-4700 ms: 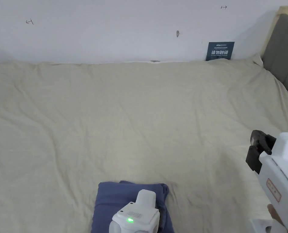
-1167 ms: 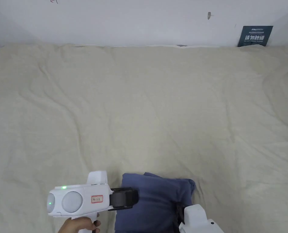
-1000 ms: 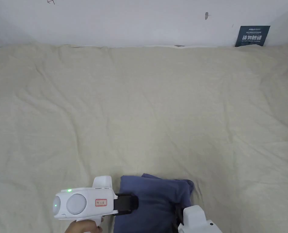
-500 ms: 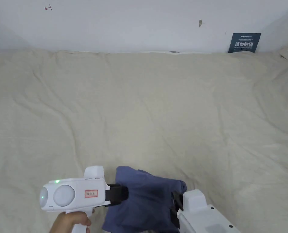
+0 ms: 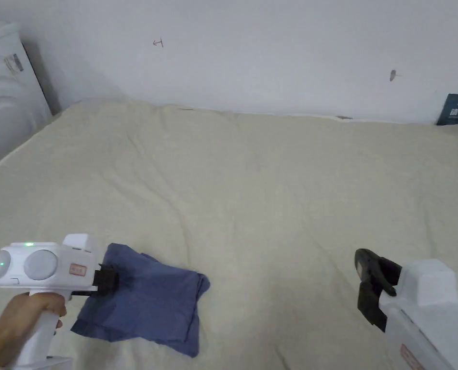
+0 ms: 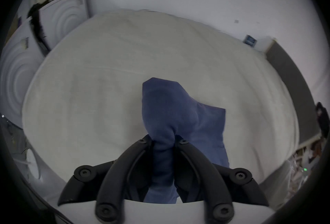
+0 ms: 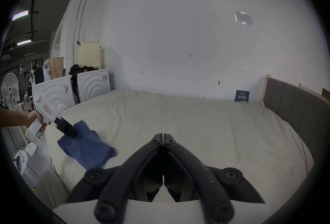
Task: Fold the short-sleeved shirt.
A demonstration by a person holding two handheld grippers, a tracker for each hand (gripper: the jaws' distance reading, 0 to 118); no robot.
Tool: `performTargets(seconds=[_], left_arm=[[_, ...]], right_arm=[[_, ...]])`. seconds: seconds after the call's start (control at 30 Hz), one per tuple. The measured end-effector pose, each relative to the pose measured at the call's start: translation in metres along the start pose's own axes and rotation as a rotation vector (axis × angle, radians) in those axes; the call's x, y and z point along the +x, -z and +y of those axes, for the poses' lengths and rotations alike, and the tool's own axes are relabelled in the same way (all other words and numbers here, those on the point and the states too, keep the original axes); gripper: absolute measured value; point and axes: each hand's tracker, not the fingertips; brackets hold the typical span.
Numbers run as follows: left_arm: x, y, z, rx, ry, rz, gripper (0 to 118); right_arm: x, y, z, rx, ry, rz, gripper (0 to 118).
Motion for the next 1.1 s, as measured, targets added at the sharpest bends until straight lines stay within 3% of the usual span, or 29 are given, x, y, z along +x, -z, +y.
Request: performTargets(seconds=[0.2, 0.4, 0.47, 0.5, 0.53, 0.6, 0.63, 0.73, 0.9, 1.1], left_arm=[[-0.091, 0.013, 0.026, -0.008, -0.035, 0.246, 21], [-0.136, 0.031, 0.038, -0.055, -0.06, 0.261, 22], [-0.14, 0.037, 0.038, -0.068, -0.099, 0.246, 28], [-0.139, 0.038, 0.037, -0.065, -0.099, 0.268, 38], [-0.137, 0.037, 0.037, -0.062, -0.1, 0.273, 66], [-0.134, 0.033, 0.037, -0.036, -0.114, 0.253, 110], [-0.13, 0.028, 0.037, -0.019, -0.124, 0.248, 118], [-0.111, 0.005, 0.038, 0.058, -0.153, 0.208, 112], [-0.056, -0.061, 0.039, 0.244, -0.125, 0.218, 111], [0.034, -0.15, 0.027, 0.547, -0.006, 0.249, 111]], right_arm=[[-0.015, 0.022, 0.015, 0.024, 0.01, 0.002, 2], [-0.018, 0.047, 0.006, -0.013, 0.005, -0.014, 2], [-0.018, 0.05, 0.003, -0.023, 0.013, -0.018, 2], [-0.019, 0.051, 0.002, -0.028, 0.018, -0.022, 2], [-0.019, 0.052, 0.001, -0.032, 0.022, -0.024, 2], [-0.018, 0.051, 0.001, -0.036, 0.035, -0.028, 2], [-0.018, 0.049, 0.003, -0.035, 0.038, -0.03, 2], [-0.016, 0.037, 0.008, -0.018, 0.054, -0.046, 2], [-0.005, 0.008, 0.028, 0.035, 0.068, -0.116, 2], [0.016, -0.031, 0.059, 0.1, 0.042, -0.206, 2]])
